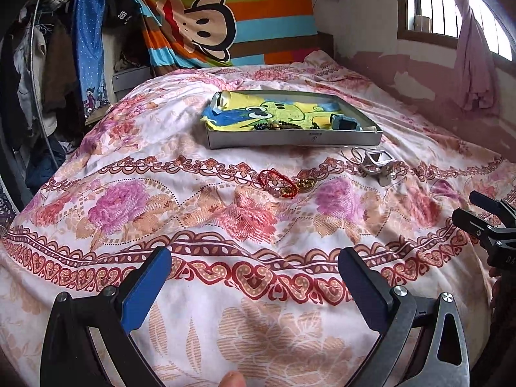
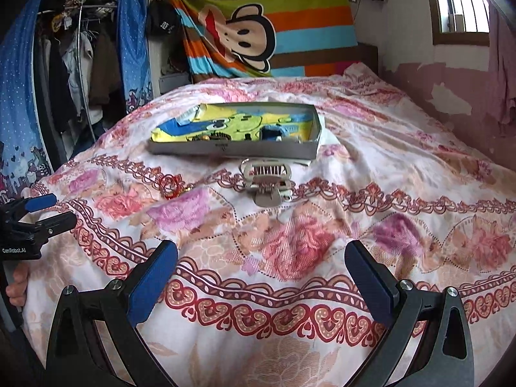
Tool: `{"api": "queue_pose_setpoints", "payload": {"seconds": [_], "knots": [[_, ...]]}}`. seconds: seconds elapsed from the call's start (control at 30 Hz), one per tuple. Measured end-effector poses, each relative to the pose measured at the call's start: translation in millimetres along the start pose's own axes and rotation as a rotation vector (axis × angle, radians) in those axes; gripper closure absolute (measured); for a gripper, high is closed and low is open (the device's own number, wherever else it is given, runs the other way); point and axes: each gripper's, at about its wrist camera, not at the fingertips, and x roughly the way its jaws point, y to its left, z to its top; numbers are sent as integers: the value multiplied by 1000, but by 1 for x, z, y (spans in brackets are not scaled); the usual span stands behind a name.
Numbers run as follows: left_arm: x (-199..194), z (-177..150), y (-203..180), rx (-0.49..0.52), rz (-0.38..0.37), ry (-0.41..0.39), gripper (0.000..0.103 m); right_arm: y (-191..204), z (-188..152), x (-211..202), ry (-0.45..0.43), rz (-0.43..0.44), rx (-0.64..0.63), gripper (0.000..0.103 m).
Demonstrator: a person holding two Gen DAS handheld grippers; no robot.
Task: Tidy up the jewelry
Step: 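Withdraw both tools and move toward the red bracelet and claw clip, then grasp the red bead bracelet with the left tool while the right tool grasps the beige claw clip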
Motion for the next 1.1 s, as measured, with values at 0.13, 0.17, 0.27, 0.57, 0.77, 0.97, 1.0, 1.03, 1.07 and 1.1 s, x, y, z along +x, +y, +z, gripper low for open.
{"api": "queue_pose_setpoints", "payload": {"seconds": [0.13, 0.17, 0.27, 0.57, 0.77, 0.97, 1.0, 1.03, 1.07, 1.1], "knots": [[6, 0, 0, -2, -15, 31, 0, -3, -1, 8, 22, 12, 16, 2], [7, 1, 0, -2, -18, 33, 0, -3, -1, 9, 25, 14, 21, 2], [13, 5, 0, -1, -38, 47, 0, -6, 1, 14, 36, 38, 36, 2], [62, 34, 11, -117, -115, 169, 0, -13, 29, 42, 37, 76, 26, 1], [93, 61, 6, -118, -192, 190, 14, -21, 40, 67, 66, 85, 60, 1], [131, 79, 0, -86, -242, 253, 39, -17, 48, 92, 83, 65, 42, 1], [136, 81, 0, -85, -248, 264, 41, -15, 50, 98, 89, 57, 33, 1], [141, 82, 0, -85, -256, 275, 45, -15, 52, 103, 94, 55, 28, 2], [147, 83, 0, -83, -261, 290, 47, -14, 53, 109, 102, 57, 25, 2], [152, 84, 0, -80, -266, 304, 50, -14, 55, 114, 107, 56, 24, 2]]}}
